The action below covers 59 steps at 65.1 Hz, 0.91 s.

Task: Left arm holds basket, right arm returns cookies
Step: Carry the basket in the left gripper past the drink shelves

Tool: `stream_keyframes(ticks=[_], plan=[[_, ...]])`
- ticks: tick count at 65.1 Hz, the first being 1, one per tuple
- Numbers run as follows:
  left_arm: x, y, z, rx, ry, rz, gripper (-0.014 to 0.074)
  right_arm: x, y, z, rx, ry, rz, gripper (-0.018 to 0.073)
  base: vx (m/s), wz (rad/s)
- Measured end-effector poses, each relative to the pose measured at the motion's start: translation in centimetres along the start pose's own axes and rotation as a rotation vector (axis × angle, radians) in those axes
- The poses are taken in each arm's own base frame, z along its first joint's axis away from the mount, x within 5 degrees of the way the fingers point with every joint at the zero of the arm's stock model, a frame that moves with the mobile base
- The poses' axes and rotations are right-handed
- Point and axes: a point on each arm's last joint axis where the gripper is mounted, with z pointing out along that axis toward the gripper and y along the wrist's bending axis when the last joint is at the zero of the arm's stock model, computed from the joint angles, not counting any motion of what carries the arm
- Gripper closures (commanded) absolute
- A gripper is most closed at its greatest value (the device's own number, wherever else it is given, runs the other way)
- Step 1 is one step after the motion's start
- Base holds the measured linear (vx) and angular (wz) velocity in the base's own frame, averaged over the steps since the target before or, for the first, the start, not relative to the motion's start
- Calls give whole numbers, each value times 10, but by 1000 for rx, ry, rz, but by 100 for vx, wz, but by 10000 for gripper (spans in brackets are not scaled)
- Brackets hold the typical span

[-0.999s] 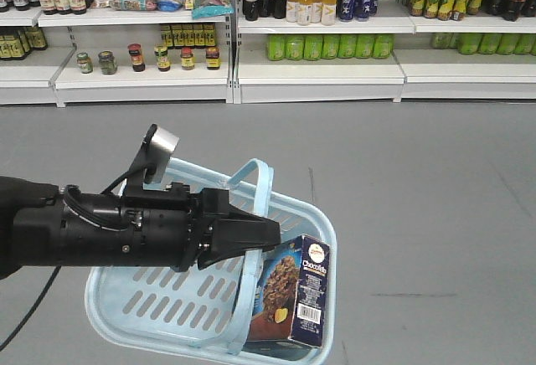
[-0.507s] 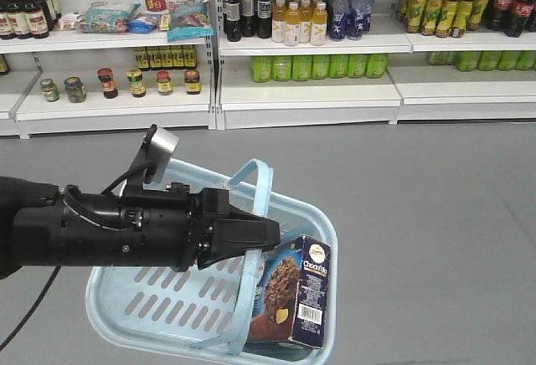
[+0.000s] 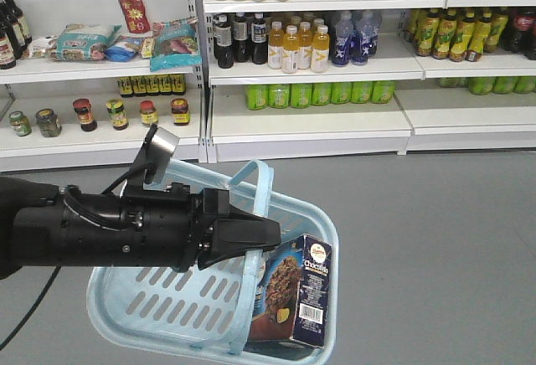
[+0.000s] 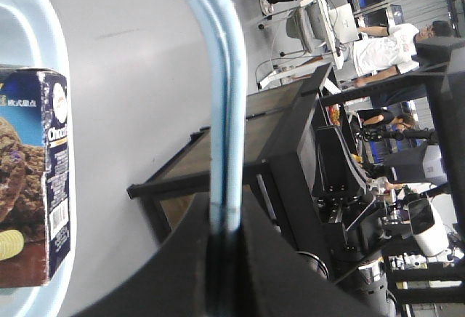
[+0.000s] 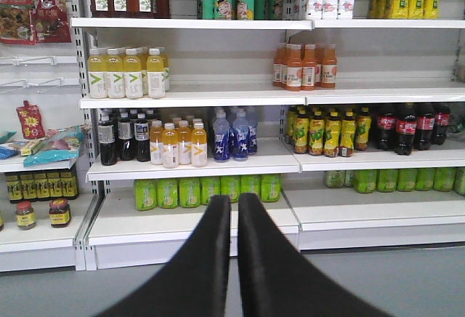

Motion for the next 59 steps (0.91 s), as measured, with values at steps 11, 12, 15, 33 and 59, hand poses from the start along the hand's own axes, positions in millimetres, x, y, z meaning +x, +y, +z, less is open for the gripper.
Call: stream_keyframes(ticks=[11,12,15,33,59], plan=[[0,0,0,-1,-1,0,599,0,0,0,0,0,0,566,46,3],[0,0,0,-1,-1,0,599,0,0,0,0,0,0,566,44,2],[0,0,0,-1,-1,0,599,0,0,0,0,0,0,566,44,0],[0,0,0,0,-1,0,599,0,0,0,0,0,0,566,42,-12],[0,0,0,0,-1,0,599,0,0,0,0,0,0,566,36,-53]])
